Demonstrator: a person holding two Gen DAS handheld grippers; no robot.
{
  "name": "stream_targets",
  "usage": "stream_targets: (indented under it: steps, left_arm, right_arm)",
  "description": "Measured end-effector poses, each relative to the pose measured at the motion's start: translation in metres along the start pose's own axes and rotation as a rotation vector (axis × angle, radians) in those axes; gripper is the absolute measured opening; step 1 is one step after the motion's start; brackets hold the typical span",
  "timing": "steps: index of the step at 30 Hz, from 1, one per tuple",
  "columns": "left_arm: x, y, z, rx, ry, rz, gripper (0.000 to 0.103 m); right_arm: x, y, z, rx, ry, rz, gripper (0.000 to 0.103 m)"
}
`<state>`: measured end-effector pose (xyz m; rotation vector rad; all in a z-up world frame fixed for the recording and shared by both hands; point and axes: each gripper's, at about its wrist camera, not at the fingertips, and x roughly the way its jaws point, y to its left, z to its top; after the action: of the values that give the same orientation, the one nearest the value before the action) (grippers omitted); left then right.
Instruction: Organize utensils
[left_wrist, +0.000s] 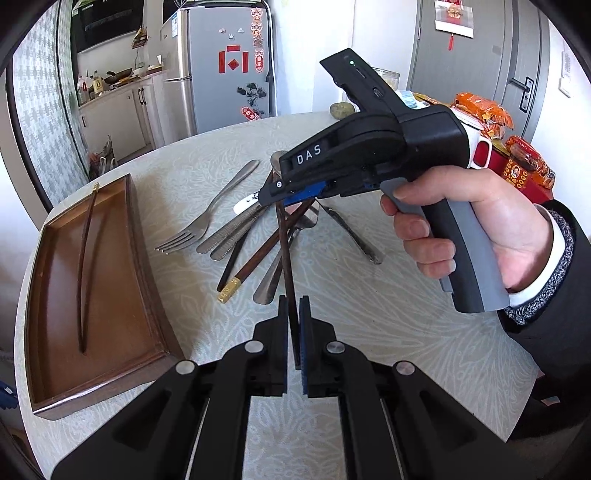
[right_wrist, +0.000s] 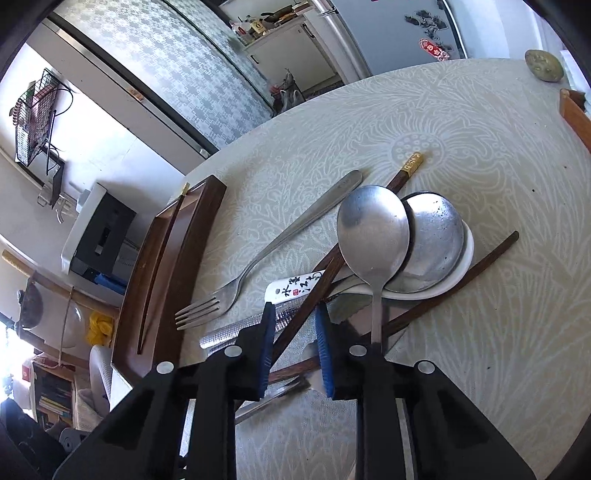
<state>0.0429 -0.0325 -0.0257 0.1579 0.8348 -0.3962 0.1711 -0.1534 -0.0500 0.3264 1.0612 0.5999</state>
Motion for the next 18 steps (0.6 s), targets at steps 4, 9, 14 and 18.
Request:
stream_targets:
  steps: [4,9,14,18]
  left_arm:
    - [0.0,0.0,-0.003,0.003,0.0,-0.003,0.006]
    - [-0.01,0.001,-0.005,0.005,-0.02,-0.004,0.006]
    - [-0.026,0.012,-0.007,-0.007,-0.05,0.01,0.006]
    - [-0.035,0.029,-0.008,-0.024,-0.067,0.033,0.006]
  right_arm:
    - [-0.008,0.007,-0.001,-0.018,-0.023,-0.009,0.019]
    - [-0.019,0.023,0.004,-0.051,-0.04,-0.004,0.018]
    - [-0.022,0.051,0.013,-0.104,-0.051,-0.004,0.017]
    - [-0.012,0.076,0.024,-0.15,-0.041,0.007,0.017]
